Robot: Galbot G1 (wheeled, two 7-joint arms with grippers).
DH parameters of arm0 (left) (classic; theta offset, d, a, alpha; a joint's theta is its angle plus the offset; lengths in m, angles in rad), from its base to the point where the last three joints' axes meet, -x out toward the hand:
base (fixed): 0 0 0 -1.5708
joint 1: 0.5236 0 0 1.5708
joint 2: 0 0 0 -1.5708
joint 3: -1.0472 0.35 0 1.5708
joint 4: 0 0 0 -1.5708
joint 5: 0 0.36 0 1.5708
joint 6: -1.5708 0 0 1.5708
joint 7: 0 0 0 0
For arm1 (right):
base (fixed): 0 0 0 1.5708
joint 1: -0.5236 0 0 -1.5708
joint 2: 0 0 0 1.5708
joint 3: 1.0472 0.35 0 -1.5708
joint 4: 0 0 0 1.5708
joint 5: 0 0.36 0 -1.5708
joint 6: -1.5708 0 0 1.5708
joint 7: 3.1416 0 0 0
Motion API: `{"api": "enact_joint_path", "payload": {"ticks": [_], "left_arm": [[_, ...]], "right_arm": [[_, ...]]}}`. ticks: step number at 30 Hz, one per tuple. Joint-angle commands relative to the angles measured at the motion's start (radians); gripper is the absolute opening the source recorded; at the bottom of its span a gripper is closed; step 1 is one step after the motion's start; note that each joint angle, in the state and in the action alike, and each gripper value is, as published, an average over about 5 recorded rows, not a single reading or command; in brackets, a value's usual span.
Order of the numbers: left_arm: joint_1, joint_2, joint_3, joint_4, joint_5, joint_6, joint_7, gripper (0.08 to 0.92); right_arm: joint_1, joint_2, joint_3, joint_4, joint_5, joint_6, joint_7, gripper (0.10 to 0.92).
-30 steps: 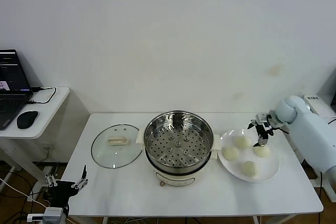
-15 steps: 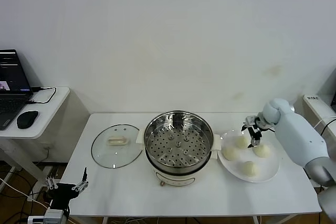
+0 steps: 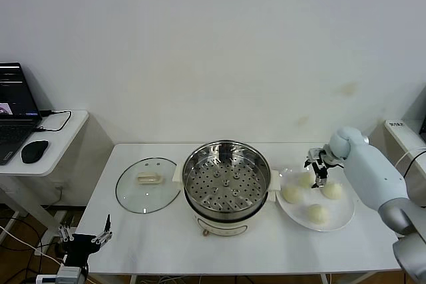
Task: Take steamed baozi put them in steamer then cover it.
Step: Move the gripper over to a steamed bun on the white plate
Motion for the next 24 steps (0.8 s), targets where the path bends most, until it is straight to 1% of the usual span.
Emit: {"api": "enact_joint_path", "payload": {"ticks": [1, 9, 11, 14, 19, 22, 24], "left_arm": [[0.000, 0.001, 0.001, 0.002, 0.001, 0.001, 0.000, 0.823], [-0.002, 0.000, 0.005, 0.012, 0.001, 0.000, -0.004, 0.823], [-0.001, 0.000, 0.006, 0.014, 0.002, 0.000, -0.005, 0.823], [0.000, -0.001, 0.007, 0.016, 0.002, 0.000, -0.006, 0.823], [-0.002, -0.002, 0.009, 0.020, 0.004, 0.001, -0.009, 0.823], [-0.002, -0.003, 0.011, 0.021, 0.004, 0.001, -0.010, 0.823], [-0.001, -0.005, 0.012, 0.021, 0.005, 0.001, -0.011, 0.823]], "right_arm": [[0.004, 0.007, 0.002, -0.015, -0.007, 0.003, 0.002, 0.823], [0.004, 0.021, 0.006, -0.046, -0.008, 0.001, 0.031, 0.822], [0.007, 0.025, 0.007, -0.056, -0.008, -0.001, 0.035, 0.807], [0.009, 0.026, 0.008, -0.063, -0.005, -0.003, 0.035, 0.741], [0.010, 0.026, 0.011, -0.071, -0.001, -0.006, 0.031, 0.605], [0.009, 0.023, 0.012, -0.070, 0.004, -0.007, 0.024, 0.559], [0.009, 0.019, 0.015, -0.065, 0.014, -0.009, 0.019, 0.543]]}}
